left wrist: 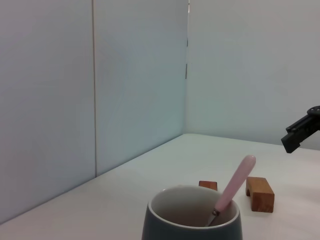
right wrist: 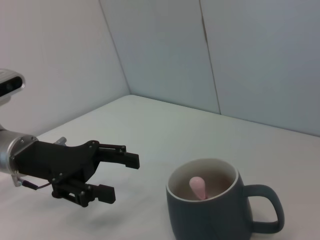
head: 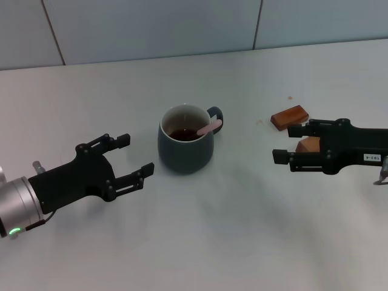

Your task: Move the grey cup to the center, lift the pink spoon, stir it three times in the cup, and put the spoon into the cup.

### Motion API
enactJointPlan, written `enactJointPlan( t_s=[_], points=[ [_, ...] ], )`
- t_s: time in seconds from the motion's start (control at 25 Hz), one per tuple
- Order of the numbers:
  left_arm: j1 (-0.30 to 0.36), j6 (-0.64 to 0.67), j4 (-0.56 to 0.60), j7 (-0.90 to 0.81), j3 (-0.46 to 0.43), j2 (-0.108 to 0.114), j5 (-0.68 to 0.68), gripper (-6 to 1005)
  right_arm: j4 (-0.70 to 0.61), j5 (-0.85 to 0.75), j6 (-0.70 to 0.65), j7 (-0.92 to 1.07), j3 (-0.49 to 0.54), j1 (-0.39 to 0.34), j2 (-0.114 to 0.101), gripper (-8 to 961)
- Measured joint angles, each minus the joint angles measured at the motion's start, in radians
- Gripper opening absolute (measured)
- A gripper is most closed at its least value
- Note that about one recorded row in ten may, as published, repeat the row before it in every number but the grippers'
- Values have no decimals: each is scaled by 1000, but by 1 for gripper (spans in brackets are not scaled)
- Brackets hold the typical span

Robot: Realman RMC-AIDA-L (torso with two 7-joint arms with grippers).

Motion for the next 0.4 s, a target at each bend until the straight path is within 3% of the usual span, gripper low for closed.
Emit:
enactJointPlan(
  t_s=[0.4],
  points=[
    [11,0,-3,7,-7,0,-6,805,75,9,11,-47,14,23,0,774]
  ],
)
